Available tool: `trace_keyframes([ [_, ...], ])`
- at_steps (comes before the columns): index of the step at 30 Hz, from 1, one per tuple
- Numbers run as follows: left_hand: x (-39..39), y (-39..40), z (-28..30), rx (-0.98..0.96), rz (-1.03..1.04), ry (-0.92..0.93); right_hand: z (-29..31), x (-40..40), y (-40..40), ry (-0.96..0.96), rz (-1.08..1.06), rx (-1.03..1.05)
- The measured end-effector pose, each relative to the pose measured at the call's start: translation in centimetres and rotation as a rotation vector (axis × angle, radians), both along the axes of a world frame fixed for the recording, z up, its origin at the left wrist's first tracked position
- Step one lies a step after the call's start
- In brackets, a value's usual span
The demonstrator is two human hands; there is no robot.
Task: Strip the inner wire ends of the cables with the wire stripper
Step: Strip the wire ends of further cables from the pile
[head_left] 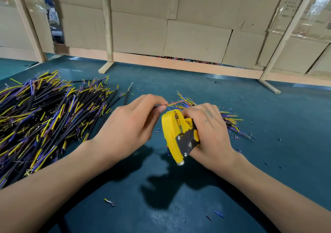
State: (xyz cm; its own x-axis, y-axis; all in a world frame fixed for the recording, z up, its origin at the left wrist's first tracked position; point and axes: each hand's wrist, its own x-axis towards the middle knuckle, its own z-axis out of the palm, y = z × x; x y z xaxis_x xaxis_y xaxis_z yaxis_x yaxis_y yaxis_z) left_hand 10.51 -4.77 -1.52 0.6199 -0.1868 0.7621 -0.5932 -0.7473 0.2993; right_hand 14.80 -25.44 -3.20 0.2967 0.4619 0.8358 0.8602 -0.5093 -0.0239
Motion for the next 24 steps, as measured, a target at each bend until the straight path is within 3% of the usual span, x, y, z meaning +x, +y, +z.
trace_keyframes([
  [6, 0.2, 0.0, -0.1, -0.04, -0.111, 0.05, -0.2, -0.1, 0.2, -0.002, 0.032, -0.011],
  [13, 0.0, 0.0, 0.0, -0.053, -0.088, 0.068, -0.3, -0.2, 0.2, 0.024, 0.013, -0.005],
  [18, 0.4, 0.1, 0.0, -0.088, -0.027, -0.067, 0.9, -1.3, 0.3, 0.093, -0.033, 0.024],
  [20, 0.7, 0.4, 0.2, -0.109, 0.031, -0.15, 2.1, -2.1, 0.1, 0.341, -0.055, 0.201],
  [22, 0.9, 0.8, 0.4, -0.09, 0.068, -0.22, 3.7, -2.7, -0.2, 0.915, 0.183, 0.519],
  [24, 0.9, 1.1, 0.5, -0.057, 0.079, -0.264, 4.9, -3.1, -0.6, 1.476, 0.475, 0.683],
])
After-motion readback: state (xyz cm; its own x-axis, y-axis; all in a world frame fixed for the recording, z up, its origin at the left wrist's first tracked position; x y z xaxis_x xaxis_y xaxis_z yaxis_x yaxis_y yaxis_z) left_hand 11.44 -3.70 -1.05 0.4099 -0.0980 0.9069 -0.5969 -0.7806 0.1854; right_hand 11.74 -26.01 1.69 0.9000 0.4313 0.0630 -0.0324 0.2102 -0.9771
